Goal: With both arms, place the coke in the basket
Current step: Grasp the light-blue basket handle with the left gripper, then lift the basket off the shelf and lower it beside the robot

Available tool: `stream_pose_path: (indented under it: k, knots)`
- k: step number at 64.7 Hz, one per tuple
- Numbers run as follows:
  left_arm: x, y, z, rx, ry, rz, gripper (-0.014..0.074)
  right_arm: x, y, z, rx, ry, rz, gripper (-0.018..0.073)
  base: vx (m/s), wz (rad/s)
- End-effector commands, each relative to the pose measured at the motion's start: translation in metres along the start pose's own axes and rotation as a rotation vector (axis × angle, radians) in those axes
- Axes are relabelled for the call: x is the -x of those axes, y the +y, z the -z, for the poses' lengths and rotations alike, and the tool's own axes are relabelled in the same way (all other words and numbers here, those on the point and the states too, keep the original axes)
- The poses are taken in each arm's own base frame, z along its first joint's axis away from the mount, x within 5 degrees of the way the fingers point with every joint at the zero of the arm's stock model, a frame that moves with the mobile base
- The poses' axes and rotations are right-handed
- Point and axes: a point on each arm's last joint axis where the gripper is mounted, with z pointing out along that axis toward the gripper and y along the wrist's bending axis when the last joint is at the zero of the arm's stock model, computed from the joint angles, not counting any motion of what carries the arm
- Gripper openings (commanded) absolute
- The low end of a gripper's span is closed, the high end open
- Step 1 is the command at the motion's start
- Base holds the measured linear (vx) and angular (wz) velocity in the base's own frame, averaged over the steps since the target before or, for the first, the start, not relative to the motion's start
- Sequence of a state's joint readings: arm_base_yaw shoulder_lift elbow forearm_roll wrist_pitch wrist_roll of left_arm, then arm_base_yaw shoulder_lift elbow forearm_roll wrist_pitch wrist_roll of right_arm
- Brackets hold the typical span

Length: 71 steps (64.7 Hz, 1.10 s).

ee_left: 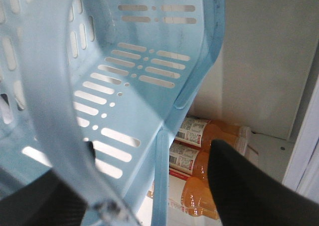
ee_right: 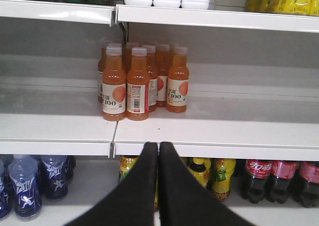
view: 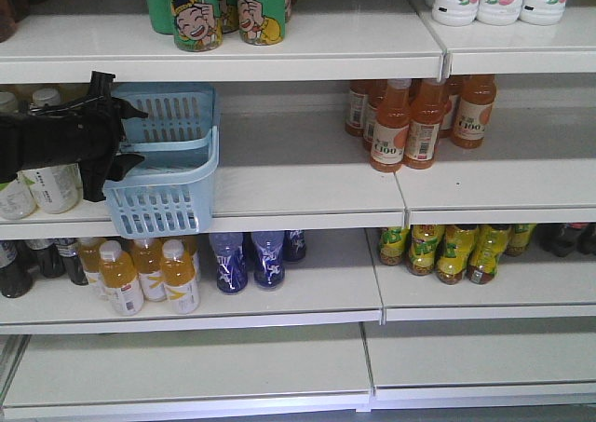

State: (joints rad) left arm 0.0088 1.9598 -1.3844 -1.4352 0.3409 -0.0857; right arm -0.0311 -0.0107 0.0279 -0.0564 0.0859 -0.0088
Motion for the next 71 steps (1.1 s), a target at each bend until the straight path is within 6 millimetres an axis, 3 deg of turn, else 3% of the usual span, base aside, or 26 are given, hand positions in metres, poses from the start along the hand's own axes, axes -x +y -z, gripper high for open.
stream_pose_path:
  k: [1,8,23,45,55,71]
  knots:
    - [-0.008,-0.031,0.009,-0.102,0.047,-0.017,0.0429,0.004,0.000,0.001,-0.008,-0.077,0.006,-0.0009,0.00,0.00]
    - [-0.008,-0.033,0.005,-0.123,0.063,-0.071,0.0347,0.004,0.000,0.001,-0.008,-0.078,0.006,-0.0009,0.00,0.00]
    - [-0.009,-0.034,0.008,-0.149,0.077,-0.220,-0.0011,0.004,0.000,0.001,-0.008,-0.077,0.006,-0.0009,0.00,0.00]
    - [-0.030,-0.005,0.020,-0.118,0.253,-0.353,-0.0008,0.004,0.000,0.001,-0.008,-0.077,0.006,-0.0009,0.00,0.00]
    - [-0.045,0.003,0.041,-0.180,0.337,-0.444,-0.0008,0.004,0.000,0.001,-0.008,-0.077,0.006,-0.0009,0.00,0.00]
    - [-0.072,0.024,0.081,-0.288,0.497,-0.452,-0.0008,0.004,0.000,0.001,-0.008,-0.077,0.006,-0.0009,0.00,0.00]
